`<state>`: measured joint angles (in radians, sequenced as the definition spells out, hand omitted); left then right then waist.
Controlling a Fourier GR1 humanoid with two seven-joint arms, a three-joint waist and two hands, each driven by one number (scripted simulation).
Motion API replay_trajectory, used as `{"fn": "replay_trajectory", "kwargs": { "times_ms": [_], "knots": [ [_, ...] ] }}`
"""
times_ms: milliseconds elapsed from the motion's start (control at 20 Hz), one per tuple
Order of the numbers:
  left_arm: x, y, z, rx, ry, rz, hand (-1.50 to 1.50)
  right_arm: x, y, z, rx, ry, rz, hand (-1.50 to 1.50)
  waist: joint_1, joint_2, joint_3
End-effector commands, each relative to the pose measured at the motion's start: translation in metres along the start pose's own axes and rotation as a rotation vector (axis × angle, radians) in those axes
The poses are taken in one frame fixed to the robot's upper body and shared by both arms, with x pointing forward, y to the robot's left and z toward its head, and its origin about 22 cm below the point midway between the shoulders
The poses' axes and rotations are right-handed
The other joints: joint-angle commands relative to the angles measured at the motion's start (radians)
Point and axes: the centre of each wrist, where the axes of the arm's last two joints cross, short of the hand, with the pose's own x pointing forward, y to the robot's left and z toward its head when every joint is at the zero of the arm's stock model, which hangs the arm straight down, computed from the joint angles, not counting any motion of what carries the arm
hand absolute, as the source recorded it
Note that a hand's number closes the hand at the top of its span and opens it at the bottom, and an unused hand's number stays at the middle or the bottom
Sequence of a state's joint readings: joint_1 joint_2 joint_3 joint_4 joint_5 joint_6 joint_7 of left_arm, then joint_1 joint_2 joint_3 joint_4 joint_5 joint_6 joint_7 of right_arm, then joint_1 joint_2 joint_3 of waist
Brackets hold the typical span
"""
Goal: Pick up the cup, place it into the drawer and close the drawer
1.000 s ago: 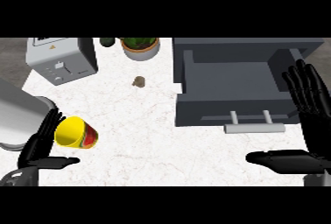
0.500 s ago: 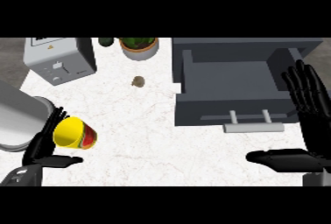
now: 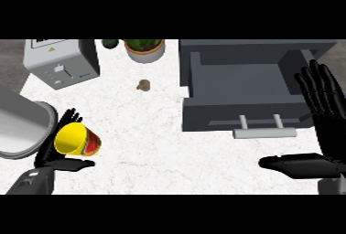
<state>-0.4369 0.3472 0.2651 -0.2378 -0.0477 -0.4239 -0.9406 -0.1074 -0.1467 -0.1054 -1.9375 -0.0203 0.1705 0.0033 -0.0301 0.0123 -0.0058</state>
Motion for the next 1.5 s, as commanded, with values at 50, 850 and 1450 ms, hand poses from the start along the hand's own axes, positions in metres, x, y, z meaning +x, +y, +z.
{"fn": "replay_trajectory", "kwargs": {
  "times_ms": [50,850,1450],
  "knots": [
    [-0.003,-0.010,-0.006,-0.111,-0.110,0.183,-1.50,-0.001,0.005,0.007,0.006,0.014,0.005,-1.50,0.000,-0.003,0.001],
    [-0.001,-0.046,-0.037,-0.227,-0.192,0.410,1.50,-0.004,0.000,0.011,0.007,0.020,-0.002,-1.50,-0.004,-0.003,0.001],
    [-0.004,-0.056,-0.034,0.169,-0.431,0.283,1.50,-0.002,-0.009,0.002,-0.032,0.013,0.004,-1.50,0.023,-0.010,0.004]
  ]
}}
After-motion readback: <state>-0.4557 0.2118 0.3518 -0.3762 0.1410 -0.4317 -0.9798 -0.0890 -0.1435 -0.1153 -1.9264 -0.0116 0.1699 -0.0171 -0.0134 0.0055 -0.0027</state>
